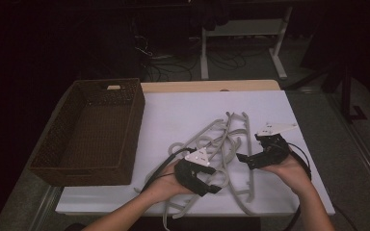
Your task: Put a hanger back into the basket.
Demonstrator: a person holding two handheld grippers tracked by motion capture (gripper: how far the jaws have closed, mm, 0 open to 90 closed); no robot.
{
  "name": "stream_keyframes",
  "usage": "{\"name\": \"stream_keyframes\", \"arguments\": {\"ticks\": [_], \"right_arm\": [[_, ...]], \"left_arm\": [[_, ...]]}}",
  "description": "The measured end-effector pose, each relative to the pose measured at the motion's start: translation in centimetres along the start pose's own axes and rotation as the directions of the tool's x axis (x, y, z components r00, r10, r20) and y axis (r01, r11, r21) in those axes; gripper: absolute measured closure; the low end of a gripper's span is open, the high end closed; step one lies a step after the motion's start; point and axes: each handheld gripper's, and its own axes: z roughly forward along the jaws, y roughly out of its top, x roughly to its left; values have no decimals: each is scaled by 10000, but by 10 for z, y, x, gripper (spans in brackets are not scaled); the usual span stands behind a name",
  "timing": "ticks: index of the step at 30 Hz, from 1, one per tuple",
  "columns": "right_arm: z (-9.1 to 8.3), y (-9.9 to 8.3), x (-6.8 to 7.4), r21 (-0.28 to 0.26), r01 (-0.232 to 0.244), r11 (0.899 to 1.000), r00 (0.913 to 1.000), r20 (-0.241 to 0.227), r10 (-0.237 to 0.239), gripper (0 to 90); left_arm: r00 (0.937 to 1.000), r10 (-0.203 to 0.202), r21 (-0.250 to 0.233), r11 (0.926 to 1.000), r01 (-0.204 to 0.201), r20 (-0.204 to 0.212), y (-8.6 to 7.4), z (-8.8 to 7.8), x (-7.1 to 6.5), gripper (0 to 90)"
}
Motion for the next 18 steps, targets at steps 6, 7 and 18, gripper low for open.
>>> {"name": "stream_keyframes", "arguments": {"ticks": [6, 7, 18], "right_arm": [[0, 0, 0, 10, -1, 10000, 10000, -9, 1, 0], [0, 0, 0, 10, -1, 10000, 10000, -9, 1, 0], [-1, 0, -1, -30, -57, 10000, 10000, -19, 57, 0]], "left_arm": [[9994, 333, 596, 9977, -327, -101, 2, 17, -4, 469], [9993, 339, 697, 9970, -328, -147, 2, 19, -4, 469], [9979, 533, 1472, 9880, -471, -382, 5, 35, -4, 600]]}}
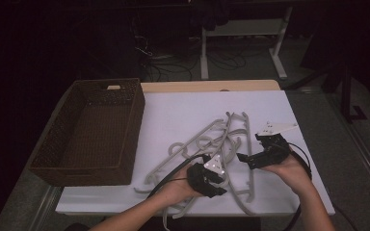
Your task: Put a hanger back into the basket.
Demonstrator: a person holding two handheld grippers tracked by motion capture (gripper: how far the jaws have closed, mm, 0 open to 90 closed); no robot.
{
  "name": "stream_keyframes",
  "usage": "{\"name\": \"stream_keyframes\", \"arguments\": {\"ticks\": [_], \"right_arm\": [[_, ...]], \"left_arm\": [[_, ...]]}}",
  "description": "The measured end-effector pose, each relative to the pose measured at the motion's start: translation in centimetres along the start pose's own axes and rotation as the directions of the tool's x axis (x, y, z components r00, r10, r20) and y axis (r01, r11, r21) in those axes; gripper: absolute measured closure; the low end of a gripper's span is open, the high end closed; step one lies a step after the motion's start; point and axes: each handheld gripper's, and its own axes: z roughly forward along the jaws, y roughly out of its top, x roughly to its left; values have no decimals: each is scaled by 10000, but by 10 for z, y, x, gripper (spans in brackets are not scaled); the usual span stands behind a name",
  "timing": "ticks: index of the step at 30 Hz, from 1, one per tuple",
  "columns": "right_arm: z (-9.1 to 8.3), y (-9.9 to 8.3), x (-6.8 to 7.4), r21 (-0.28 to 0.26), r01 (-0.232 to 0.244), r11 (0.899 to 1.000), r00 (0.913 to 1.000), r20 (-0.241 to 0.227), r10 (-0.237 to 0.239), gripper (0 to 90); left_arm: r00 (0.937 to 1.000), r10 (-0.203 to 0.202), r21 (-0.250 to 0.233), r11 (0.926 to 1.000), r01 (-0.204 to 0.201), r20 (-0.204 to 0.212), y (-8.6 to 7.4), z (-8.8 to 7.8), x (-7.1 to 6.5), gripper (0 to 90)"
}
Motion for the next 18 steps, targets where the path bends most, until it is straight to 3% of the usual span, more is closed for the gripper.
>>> {"name": "stream_keyframes", "arguments": {"ticks": [8, 18], "right_arm": [[0, 0, 0, -11, 3, 10000, 10000, -9, -3, 0], [-1, 0, -2, -61, -32, 10000, 10000, 32, 32, 0]], "left_arm": [[9998, 126, 253, 9996, -121, -171, -1, 3, -1, 719], [9995, 175, -245, 9995, -181, -249, 2, -8, 0, 735]]}}
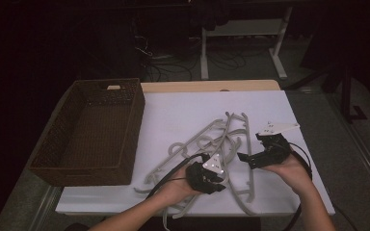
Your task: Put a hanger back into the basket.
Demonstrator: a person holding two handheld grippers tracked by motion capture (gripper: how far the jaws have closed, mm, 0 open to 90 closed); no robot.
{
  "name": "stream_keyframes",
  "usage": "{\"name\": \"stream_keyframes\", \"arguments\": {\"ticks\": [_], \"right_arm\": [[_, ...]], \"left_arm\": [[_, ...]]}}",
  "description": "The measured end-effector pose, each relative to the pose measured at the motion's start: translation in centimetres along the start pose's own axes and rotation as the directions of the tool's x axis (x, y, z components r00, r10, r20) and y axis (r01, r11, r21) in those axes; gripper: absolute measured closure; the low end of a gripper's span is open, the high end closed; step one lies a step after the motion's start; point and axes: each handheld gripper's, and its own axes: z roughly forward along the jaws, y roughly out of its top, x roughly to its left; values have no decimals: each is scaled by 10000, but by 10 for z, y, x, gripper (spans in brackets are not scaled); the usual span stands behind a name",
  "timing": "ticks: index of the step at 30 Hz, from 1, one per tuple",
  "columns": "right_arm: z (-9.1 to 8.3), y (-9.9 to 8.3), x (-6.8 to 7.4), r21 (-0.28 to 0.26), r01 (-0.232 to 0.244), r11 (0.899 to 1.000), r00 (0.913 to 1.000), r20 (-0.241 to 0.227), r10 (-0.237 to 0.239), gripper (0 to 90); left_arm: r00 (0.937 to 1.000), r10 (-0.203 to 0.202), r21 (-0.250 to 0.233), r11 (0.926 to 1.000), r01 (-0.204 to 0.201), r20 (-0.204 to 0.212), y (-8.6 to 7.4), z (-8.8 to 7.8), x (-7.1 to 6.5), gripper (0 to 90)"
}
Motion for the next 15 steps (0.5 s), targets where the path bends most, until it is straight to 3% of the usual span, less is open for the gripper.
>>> {"name": "stream_keyframes", "arguments": {"ticks": [6, 9, 15], "right_arm": [[-1, -1, -2, -40, -44, 10000, 10000, 74, 44, 0], [-1, -2, -3, -51, -85, 10000, 9999, 112, 86, 0], [0, -3, -3, -36, -79, 10000, 9998, 183, 80, 0]], "left_arm": [[9998, -177, -578, 9982, 169, -128, 5, -19, 4, 738], [9993, -366, -973, 9946, 360, -46, 8, -30, 7, 749], [9982, -509, -1531, 9872, 453, -327, 13, -52, 12, 758]]}}
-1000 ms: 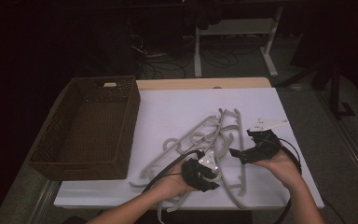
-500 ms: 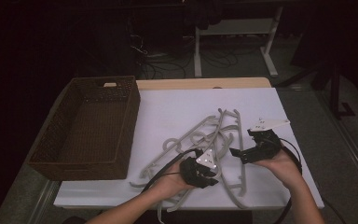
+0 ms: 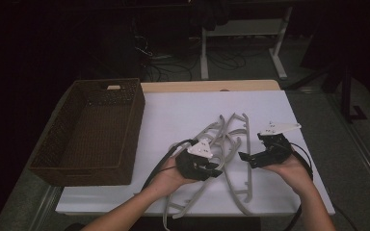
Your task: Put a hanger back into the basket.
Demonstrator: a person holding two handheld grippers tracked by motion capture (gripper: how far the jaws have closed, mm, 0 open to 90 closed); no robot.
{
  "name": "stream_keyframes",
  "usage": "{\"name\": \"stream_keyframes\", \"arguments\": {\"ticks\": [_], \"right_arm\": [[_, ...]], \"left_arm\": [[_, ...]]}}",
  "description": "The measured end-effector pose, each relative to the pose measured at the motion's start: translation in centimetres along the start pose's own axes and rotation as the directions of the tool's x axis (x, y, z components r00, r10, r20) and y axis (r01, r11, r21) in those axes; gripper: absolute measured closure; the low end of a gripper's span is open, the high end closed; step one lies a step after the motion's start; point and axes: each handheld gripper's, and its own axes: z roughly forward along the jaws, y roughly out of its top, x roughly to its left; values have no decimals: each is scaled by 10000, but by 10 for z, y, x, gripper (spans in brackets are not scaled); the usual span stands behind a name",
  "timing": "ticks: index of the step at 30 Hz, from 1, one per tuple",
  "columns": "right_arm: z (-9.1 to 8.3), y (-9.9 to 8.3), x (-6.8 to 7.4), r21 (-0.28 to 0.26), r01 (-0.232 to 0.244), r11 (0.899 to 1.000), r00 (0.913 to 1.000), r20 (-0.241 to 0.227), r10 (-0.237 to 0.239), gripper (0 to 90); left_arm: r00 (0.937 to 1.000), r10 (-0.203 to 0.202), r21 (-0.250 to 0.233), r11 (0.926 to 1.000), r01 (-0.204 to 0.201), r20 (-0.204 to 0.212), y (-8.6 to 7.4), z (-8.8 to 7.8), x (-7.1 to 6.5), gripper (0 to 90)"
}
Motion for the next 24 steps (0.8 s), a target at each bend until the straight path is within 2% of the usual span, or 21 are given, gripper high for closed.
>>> {"name": "stream_keyframes", "arguments": {"ticks": [3, 5, 11, 15, 18, 24], "right_arm": [[1, -1, 0, 12, -1, 10000, 10000, 24, 1, 0], [1, -2, 0, 47, -21, 10000, 10000, 80, 21, 0], [4, -4, 0, 194, 6, 9998, 9998, 213, -10, 0], [5, -5, 0, 251, 12, 9997, 9998, 220, -17, 0], [5, -5, 0, 252, 6, 9997, 9998, 211, -11, 0], [4, -6, 0, 192, -35, 9998, 9998, 183, 31, 0]], "left_arm": [[9998, -1, -304, 9995, -5, -184, 5, -11, 4, 768], [9989, -8, -459, 9989, -13, -470, 8, -21, 8, 777], [9932, -352, -1178, 9928, 220, -1109, 15, -50, 27, 795], [9840, -657, -1549, 9871, 399, -1655, 18, -66, 38, 804], [9747, -953, -1804, 9819, 586, -2020, 19, -75, 48, 814], [9625, -1231, -2074, 9756, 726, -2419, 19, -81, 57, 828]]}}
